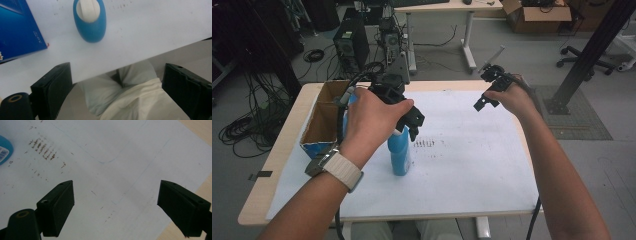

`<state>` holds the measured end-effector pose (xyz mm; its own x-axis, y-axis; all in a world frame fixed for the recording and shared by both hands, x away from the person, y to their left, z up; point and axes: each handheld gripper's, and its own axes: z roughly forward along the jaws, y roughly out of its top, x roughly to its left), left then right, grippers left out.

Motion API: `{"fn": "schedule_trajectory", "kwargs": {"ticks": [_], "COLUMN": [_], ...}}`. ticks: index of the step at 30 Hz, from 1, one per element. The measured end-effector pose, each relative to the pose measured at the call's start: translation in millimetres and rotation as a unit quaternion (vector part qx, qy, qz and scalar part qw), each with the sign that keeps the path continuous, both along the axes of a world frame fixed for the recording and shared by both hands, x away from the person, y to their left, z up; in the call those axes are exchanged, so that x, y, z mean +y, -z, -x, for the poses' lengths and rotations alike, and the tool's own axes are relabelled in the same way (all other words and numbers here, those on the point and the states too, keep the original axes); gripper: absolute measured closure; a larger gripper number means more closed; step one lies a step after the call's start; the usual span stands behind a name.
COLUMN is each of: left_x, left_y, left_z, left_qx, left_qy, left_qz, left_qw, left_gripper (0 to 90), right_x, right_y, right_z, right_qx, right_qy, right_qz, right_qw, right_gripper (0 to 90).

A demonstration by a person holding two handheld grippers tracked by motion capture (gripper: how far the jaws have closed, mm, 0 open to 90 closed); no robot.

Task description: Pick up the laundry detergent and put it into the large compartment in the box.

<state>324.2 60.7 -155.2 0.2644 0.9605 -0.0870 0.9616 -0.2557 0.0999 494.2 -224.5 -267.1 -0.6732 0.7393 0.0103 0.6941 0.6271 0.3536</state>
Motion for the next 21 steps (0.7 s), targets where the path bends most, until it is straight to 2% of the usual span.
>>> {"fn": "schedule_trajectory", "kwargs": {"ticks": [2,10,13,21], "left_x": [0.5,4.1,4.2,3.2], "left_y": [-1.7,-3.1,-2.7,-0.8], "left_z": [-1.8,-11.4,-13.7,-16.9], "left_qx": [-0.004,-0.005,-0.007,-0.007], "left_qy": [0.002,-0.003,-0.009,-0.006], "left_qz": [0.001,-0.006,-0.005,-0.008], "left_qw": [1.0,1.0,0.9999,0.9999], "left_gripper": [4.2,4.8,5.2,5.7], "right_x": [-0.6,-0.2,-1.0,-2.6], "right_y": [-0.1,1.6,0.2,-1.4], "right_z": [-0.2,-2.3,-2.4,-3.0], "right_qx": [0.0,-0.002,-0.005,-0.007], "right_qy": [0.001,-0.016,-0.017,-0.014], "right_qz": [0.0,0.001,-0.001,-0.004], "right_qw": [1.0,0.9999,0.9998,0.9999], "right_gripper": [13.9,13.1,13.1,13.1]}}
